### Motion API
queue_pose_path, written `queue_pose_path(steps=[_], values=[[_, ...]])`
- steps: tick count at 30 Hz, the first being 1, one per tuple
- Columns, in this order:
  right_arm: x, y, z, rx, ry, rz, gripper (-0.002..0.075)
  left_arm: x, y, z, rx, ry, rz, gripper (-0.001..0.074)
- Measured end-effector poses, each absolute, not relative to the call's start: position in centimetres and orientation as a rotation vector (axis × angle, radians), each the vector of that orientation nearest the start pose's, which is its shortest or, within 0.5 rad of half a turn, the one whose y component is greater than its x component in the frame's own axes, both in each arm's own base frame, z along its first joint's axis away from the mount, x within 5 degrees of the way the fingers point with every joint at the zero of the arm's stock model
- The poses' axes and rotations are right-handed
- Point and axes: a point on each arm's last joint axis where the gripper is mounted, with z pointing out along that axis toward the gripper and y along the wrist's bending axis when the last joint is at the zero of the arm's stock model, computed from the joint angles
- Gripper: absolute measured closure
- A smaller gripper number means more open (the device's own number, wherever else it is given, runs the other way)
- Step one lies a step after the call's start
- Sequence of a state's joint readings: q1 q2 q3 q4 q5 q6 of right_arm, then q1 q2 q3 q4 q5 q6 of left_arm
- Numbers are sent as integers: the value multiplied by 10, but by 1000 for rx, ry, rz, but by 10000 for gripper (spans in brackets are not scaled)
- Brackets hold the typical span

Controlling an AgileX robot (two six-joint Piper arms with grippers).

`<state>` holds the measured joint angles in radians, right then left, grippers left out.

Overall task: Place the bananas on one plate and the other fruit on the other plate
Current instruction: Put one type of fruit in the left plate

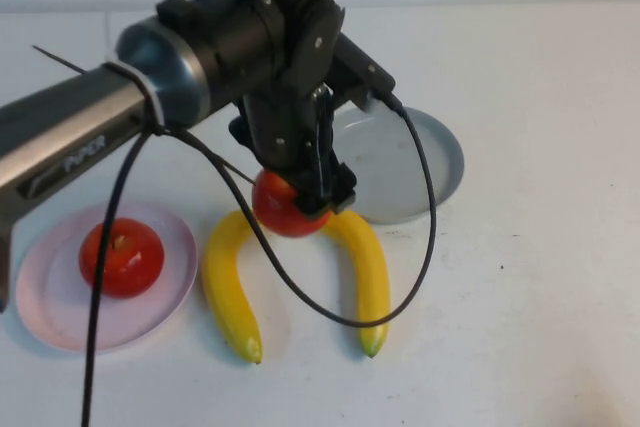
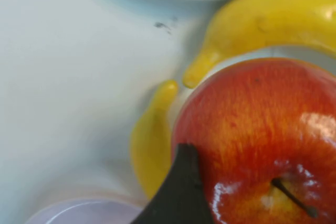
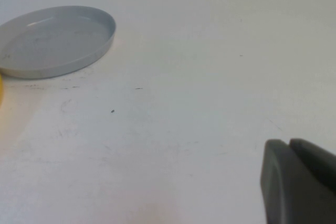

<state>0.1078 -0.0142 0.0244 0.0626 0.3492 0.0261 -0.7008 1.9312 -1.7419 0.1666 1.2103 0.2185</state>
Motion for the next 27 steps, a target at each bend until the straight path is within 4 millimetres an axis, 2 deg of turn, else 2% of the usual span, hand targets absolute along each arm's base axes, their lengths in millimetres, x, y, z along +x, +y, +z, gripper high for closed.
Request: queue_pose_path(steps=[3, 7, 13, 18, 27], values=[[52, 8, 174, -36, 1845, 154, 743, 317, -245, 308, 1245, 2492, 167, 157], [52, 8, 174, -36, 1845, 154, 743, 313, -230, 325, 1161, 2491, 180, 157], [52, 8, 174, -36, 1845, 154, 743, 316, -205, 321, 1058, 2570, 200, 161], [52, 8, 174, -36, 1845, 154, 743, 311, -167, 320, 928, 2651, 216, 161], [52, 8, 174, -36, 1845, 154, 743, 260, -106, 327, 709, 2718, 279, 163]])
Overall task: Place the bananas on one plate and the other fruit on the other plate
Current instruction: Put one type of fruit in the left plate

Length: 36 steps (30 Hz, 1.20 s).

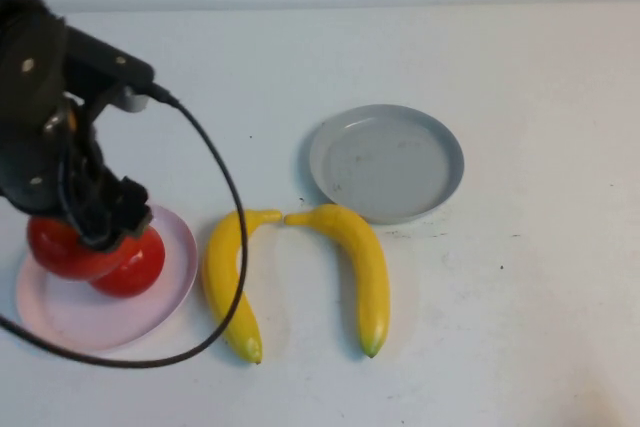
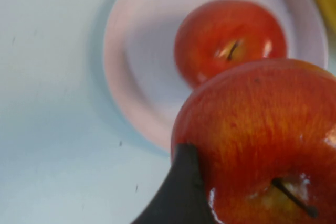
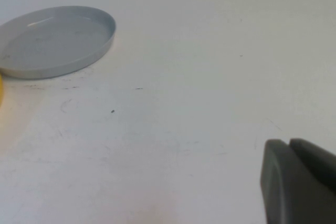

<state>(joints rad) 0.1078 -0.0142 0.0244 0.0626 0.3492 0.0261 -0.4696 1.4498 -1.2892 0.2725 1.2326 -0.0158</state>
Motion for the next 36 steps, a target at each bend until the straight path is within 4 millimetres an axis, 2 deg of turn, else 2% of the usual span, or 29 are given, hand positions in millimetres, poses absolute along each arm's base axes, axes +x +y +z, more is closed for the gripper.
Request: queue_pose_path(steps=[3, 7, 13, 20, 28, 30, 33, 36], values=[[52, 8, 174, -36, 1845, 154, 743, 242, -86, 330, 601, 2731, 278, 163], [52, 8, 174, -36, 1845, 154, 743, 227, -66, 319, 515, 2783, 282, 163], [52, 8, 174, -36, 1845, 154, 743, 221, -45, 281, 447, 2869, 298, 163], [52, 8, 174, -36, 1845, 154, 743, 239, -51, 261, 441, 2768, 208, 163], [52, 8, 174, -36, 1845, 154, 743, 256, -56, 232, 517, 2825, 218, 164], [52, 8, 174, -36, 1845, 154, 743, 258, -57, 229, 527, 2831, 219, 148], [52, 8, 174, -36, 1845, 154, 743, 260, -58, 228, 528, 2817, 213, 80], [52, 8, 174, -36, 1845, 154, 743, 261, -58, 228, 521, 2806, 208, 66]])
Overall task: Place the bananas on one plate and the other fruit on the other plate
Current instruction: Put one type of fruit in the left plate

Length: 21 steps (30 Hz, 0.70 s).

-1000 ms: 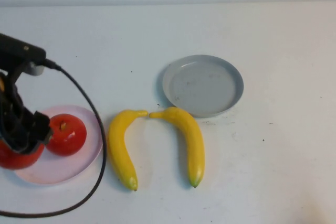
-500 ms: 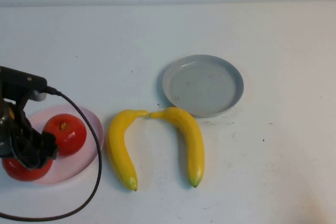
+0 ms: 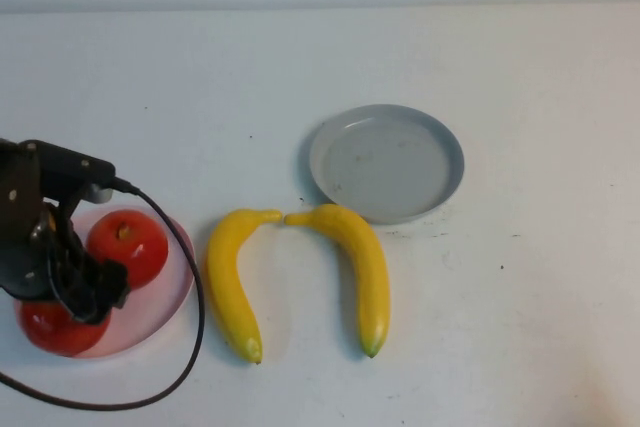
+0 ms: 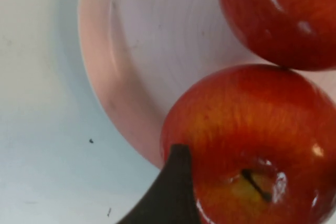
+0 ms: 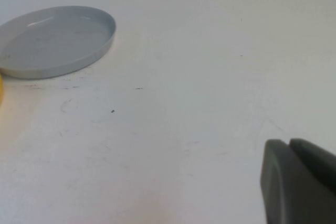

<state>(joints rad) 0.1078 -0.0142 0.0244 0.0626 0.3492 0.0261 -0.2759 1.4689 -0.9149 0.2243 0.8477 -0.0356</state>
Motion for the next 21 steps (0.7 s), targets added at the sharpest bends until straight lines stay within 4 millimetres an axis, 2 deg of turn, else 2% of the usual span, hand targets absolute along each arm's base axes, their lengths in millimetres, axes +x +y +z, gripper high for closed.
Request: queue_pose_path(steps=[4, 9, 15, 17, 21], values=[[52, 8, 174, -36, 1845, 154, 743, 262, -58, 237, 472, 2822, 213, 66], [52, 8, 174, -36, 1845, 154, 743, 256, -55, 275, 411, 2768, 202, 66], [52, 8, 174, -36, 1845, 154, 743, 236, -60, 307, 334, 2689, 7, 84], [52, 8, 174, -36, 1845, 154, 743, 229, -62, 316, 336, 2657, -52, 162], [52, 8, 174, -36, 1845, 154, 743, 212, -60, 335, 387, 2567, -92, 519]])
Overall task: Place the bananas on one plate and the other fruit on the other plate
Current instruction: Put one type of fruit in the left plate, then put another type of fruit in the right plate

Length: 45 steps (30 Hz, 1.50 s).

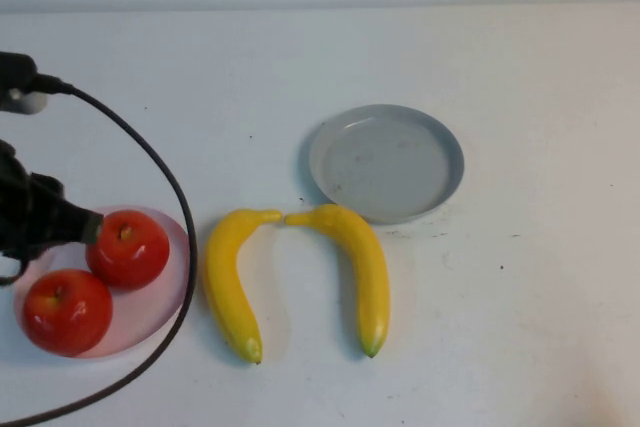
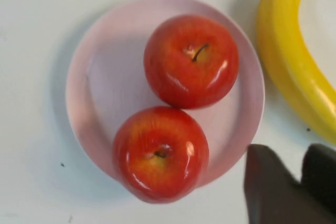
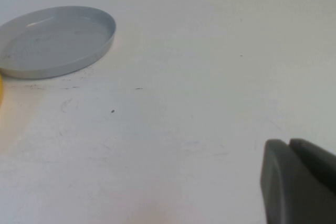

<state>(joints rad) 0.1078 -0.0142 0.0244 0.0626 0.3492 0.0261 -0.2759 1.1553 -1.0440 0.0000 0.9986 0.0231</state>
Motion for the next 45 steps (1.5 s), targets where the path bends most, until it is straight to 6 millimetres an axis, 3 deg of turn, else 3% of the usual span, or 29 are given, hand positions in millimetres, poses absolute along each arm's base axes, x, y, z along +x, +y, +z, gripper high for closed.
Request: queue_pose_path(steps=[1, 5, 13, 21, 30, 37, 45], values=[[52, 8, 174, -36, 1845, 154, 743, 207, -58, 341, 404, 2536, -90, 605], [52, 8, 174, -36, 1845, 154, 743, 181, -53, 354, 402, 2400, -128, 703], [52, 8, 174, -36, 1845, 154, 743, 125, -40, 348, 361, 2220, -187, 729], [52, 8, 174, -36, 1845, 154, 743, 118, -34, 344, 381, 2183, -128, 731], [52, 8, 174, -36, 1845, 154, 743, 130, -39, 303, 321, 1866, -175, 731], [52, 8, 174, -36, 1845, 154, 743, 96, -27, 271, 258, 1630, -183, 731], [52, 8, 174, -36, 1845, 154, 743, 61, -9, 231, 143, 1521, -87, 731]])
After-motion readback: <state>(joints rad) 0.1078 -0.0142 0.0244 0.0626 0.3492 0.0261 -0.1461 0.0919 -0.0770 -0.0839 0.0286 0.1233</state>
